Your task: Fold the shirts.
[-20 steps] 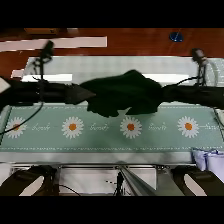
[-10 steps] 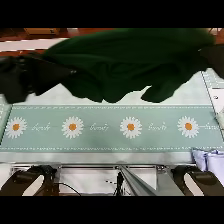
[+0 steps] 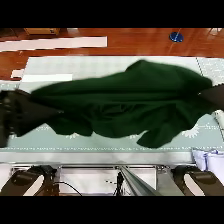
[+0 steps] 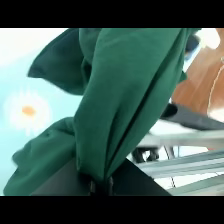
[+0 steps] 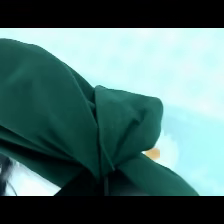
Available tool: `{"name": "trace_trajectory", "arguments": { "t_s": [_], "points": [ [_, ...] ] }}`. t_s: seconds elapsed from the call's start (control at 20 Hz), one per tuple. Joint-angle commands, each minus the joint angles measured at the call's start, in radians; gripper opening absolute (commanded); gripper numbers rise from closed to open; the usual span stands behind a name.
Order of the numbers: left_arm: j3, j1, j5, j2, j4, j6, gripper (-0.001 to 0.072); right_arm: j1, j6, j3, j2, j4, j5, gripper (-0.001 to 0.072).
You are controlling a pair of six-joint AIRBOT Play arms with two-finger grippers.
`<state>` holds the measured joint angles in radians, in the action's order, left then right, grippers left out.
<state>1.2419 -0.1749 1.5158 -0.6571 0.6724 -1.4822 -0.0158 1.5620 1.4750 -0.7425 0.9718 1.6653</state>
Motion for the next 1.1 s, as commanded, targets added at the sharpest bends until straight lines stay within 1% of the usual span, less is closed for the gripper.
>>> {"name": "trace_trajectory", "arguments": {
  "t_s": [0.0,0.1,0.2,0.25,0.35,0.5,0.55,0.6,0.65,0.7,0.8,0.85,0.9,0.95,1.05],
  "points": [
    [-0.202,-0.094,-0.08,0.003,0.054,-0.047,0.0034,-0.085,-0.029,-0.056,-0.125,0.052,0.021,0.003],
    [-0.371,-0.171,-0.206,-0.014,0.054,-0.006,0.0034,-0.183,-0.081,-0.153,-0.237,0.085,-0.068,0.0031],
    [-0.502,-0.21,-0.287,-0.048,0.055,0.024,0.0035,-0.262,-0.143,-0.247,-0.365,0.159,-0.164,0.0031],
    [-0.55,-0.212,-0.312,-0.065,0.056,0.039,0.0035,-0.286,-0.158,-0.28,-0.432,0.203,-0.208,0.0031],
    [-0.615,-0.206,-0.386,-0.097,0.1,0.069,0.0036,-0.304,-0.162,-0.307,-0.579,0.28,-0.289,0.0031],
    [-0.635,-0.203,-0.496,-0.148,0.216,0.076,0.0037,-0.303,-0.161,-0.307,-0.724,0.282,-0.374,0.0036],
    [-0.635,-0.203,-0.509,-0.175,0.236,0.076,0.0036,-0.303,-0.161,-0.307,-0.742,0.277,-0.383,0.0114],
    [-0.635,-0.203,-0.509,-0.201,0.25,0.076,0.0037,-0.303,-0.168,-0.306,-0.745,0.28,-0.381,0.0276],
    [-0.635,-0.204,-0.508,-0.226,0.256,0.076,0.0037,-0.303,-0.197,-0.3,-0.738,0.282,-0.361,0.0396],
    [-0.635,-0.204,-0.508,-0.246,0.256,0.077,0.0037,-0.303,-0.232,-0.284,-0.726,0.304,-0.311,0.0451],
    [-0.635,-0.203,-0.506,-0.275,0.257,0.088,0.0037,-0.303,-0.273,-0.248,-0.677,0.43,-0.209,0.0476],
    [-0.635,-0.203,-0.506,-0.279,0.264,0.087,0.0037,-0.302,-0.285,-0.237,-0.64,0.537,-0.183,0.0493],
    [-0.634,-0.203,-0.502,-0.279,0.275,0.087,0.0037,-0.282,-0.268,-0.236,-0.591,0.628,-0.197,0.0493],
    [-0.634,-0.203,-0.495,-0.279,0.284,0.087,0.0037,-0.239,-0.259,-0.237,-0.549,0.673,-0.212,0.0493],
    [-0.634,-0.203,-0.478,-0.279,0.301,0.087,0.0037,-0.095,-0.257,-0.237,-0.509,0.667,-0.208,0.0493]
  ]
}}
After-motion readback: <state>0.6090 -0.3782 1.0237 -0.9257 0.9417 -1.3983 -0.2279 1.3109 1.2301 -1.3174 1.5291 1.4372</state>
